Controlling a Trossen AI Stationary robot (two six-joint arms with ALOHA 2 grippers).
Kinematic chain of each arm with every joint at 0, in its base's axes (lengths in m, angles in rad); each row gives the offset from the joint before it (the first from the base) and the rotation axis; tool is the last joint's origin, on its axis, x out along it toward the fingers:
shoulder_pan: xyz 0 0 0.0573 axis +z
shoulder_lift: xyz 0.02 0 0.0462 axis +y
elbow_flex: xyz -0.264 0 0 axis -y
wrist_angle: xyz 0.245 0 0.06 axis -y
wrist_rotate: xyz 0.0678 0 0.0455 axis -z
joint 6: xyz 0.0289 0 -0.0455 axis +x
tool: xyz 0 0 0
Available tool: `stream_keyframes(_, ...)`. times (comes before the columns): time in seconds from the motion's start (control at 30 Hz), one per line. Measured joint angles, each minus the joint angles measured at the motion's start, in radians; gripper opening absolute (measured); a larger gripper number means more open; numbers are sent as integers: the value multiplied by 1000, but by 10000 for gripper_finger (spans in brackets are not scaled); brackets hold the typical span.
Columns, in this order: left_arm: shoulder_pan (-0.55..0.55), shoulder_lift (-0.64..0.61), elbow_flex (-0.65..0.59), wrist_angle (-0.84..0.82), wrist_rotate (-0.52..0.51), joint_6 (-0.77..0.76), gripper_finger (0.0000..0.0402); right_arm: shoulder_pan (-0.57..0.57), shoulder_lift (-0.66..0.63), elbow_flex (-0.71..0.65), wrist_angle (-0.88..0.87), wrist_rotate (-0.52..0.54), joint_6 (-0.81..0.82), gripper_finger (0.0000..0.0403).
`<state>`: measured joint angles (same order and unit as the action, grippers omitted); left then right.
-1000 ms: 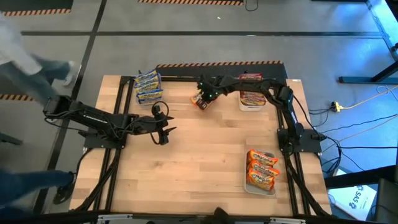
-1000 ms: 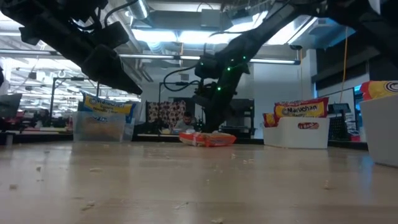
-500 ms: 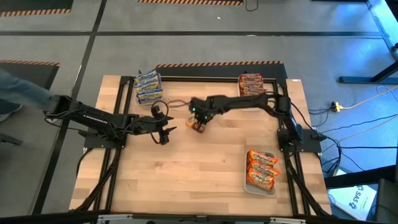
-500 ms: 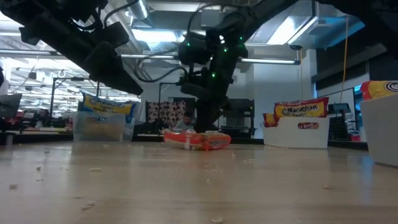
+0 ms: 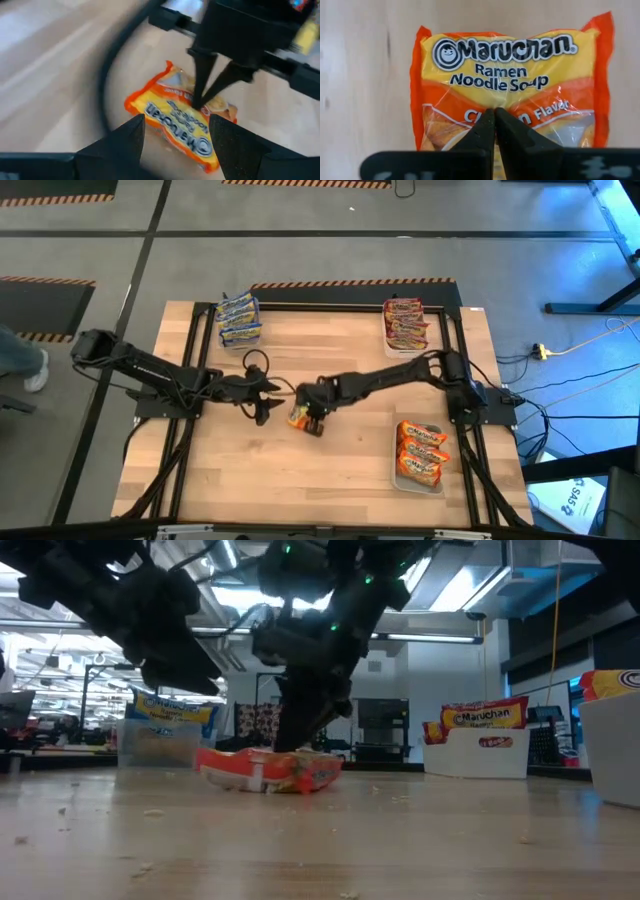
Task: Sort Maruchan noodles
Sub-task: Put the orange noodle pack into the gray bin
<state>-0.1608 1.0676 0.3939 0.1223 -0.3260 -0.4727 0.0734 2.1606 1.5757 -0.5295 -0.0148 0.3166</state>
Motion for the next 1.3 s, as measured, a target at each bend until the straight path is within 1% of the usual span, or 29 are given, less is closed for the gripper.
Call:
stream_keyframes(0.1,-31,0,0,-1,0,-70,215,49,-31,-7,-31,52,-6,17)
stream_keyframes(0.23,-40,0,0,-1,25,-181,222,112,-111,-5,-114,172,-6,17)
stream_keyframes(0.33,-40,14,2,3,40,-256,240,152,-139,-2,-192,299,18,17)
stream_keyframes(0.4,-38,33,2,3,50,-312,257,175,-137,-6,-242,359,34,17)
stream_keyframes(0.47,-31,68,2,22,56,-379,273,197,-141,-20,-244,416,56,17)
stream_keyframes(0.57,-21,125,2,50,69,-447,290,219,-142,-80,-260,469,100,17)
stream_keyframes(0.73,24,230,2,144,151,-502,294,223,-166,-221,-254,525,187,17)
stream_keyframes(0.83,45,301,1,216,181,-533,290,220,-206,-326,-173,542,232,17)
stream_keyframes(0.9,59,344,2,255,194,-555,289,221,-237,-391,-63,533,236,17)
stream_keyframes(1.03,81,423,2,319,241,-590,289,222,-256,-500,205,440,224,17)
stream_keyframes(1.17,82,498,2,407,261,-623,289,221,-245,-568,444,371,200,17)
stream_keyframes(1.3,82,569,27,481,288,-640,289,221,-244,-595,530,354,199,17)
